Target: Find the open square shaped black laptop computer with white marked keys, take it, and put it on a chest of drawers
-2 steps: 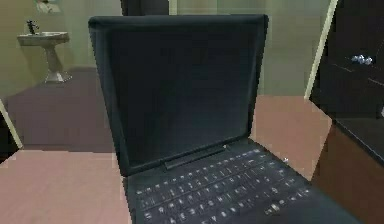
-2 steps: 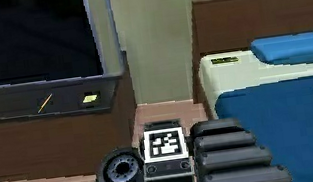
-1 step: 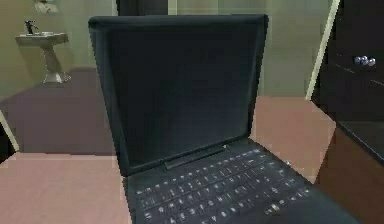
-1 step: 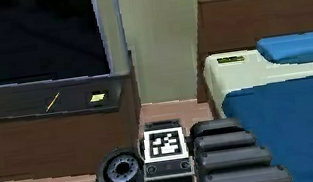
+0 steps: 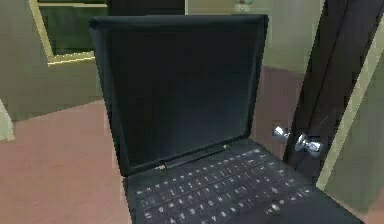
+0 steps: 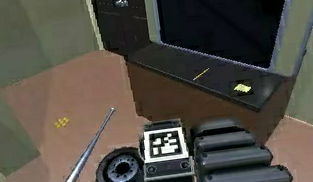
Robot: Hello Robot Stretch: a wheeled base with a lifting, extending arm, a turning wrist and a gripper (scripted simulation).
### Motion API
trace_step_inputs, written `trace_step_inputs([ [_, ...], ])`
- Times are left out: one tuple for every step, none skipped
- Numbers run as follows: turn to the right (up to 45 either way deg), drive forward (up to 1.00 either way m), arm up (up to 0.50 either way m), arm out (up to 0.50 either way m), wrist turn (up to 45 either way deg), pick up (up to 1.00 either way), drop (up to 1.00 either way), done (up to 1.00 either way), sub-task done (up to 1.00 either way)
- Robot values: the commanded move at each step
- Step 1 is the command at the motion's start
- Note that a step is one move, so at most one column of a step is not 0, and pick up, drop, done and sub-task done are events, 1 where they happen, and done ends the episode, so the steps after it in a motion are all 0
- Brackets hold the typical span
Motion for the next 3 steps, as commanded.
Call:
trace_step_inputs([
  [-33.0,0.00,0.00,0.00,0.0,0.00,0.00,0.00,0.00],
  [0.0,0.90,0.00,0.00,0.0,0.00,0.00,0.00,0.00],
  [-42.0,0.00,0.00,0.00,0.0,0.00,0.00,0.00,0.00],
])
